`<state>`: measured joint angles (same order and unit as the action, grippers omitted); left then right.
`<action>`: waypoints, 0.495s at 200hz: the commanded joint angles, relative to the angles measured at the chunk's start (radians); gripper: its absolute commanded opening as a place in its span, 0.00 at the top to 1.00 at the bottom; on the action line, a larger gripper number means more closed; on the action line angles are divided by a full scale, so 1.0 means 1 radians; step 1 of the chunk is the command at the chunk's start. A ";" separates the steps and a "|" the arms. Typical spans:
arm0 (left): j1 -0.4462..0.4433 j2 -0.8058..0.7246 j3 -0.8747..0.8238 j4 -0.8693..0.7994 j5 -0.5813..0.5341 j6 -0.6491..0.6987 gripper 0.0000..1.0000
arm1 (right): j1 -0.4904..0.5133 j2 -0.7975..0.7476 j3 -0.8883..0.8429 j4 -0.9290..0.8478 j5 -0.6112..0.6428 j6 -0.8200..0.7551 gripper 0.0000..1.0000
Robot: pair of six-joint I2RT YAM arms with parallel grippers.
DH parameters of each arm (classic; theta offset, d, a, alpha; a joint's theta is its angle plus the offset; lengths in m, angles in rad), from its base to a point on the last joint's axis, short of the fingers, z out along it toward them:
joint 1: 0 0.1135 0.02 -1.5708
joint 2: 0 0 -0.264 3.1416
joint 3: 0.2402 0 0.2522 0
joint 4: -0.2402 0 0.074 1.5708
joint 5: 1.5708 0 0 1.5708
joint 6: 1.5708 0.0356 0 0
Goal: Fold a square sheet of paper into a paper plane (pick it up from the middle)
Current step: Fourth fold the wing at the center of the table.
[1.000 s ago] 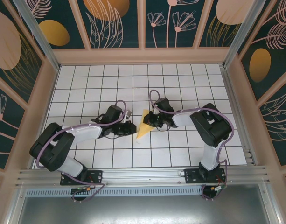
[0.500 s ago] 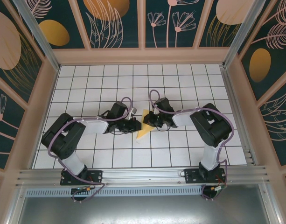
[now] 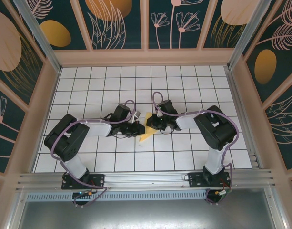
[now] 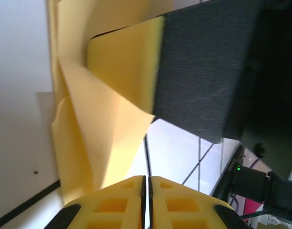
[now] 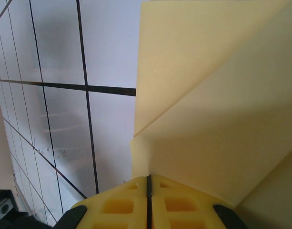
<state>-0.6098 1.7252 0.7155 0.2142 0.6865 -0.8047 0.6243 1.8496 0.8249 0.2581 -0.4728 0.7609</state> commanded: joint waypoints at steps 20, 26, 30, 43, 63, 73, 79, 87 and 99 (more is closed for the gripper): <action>-0.011 0.052 0.019 -0.097 -0.072 0.055 0.87 | -0.005 0.051 -0.002 -0.066 0.062 -0.015 0.91; -0.010 0.055 0.019 -0.120 -0.097 0.061 0.88 | -0.005 0.051 -0.003 -0.066 0.063 -0.015 0.91; -0.010 0.057 0.017 -0.132 -0.112 0.066 0.88 | -0.005 0.051 -0.002 -0.068 0.063 -0.015 0.91; -0.011 0.059 0.000 -0.138 -0.130 0.066 0.89 | -0.006 0.052 -0.002 -0.066 0.063 -0.015 0.91; -0.011 0.057 -0.036 -0.128 -0.130 0.063 0.89 | -0.005 0.054 -0.002 -0.066 0.066 -0.015 0.91; -0.010 0.054 -0.048 -0.133 -0.132 0.068 0.89 | -0.005 0.053 -0.003 -0.066 0.066 -0.016 0.91; -0.010 0.050 -0.056 -0.138 -0.135 0.069 0.90 | -0.006 0.053 -0.004 -0.068 0.068 -0.015 0.91; -0.011 0.040 -0.065 -0.147 -0.140 0.070 0.90 | -0.005 0.055 -0.004 -0.069 0.068 -0.015 0.91; -0.010 0.017 -0.081 -0.147 -0.139 0.069 0.90 | -0.005 0.055 -0.004 -0.068 0.069 -0.015 0.91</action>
<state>-0.6193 1.7561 0.6975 0.1806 0.6159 -0.7631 0.6243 1.8507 0.8249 0.2581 -0.4725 0.7609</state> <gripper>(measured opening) 0.104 0.092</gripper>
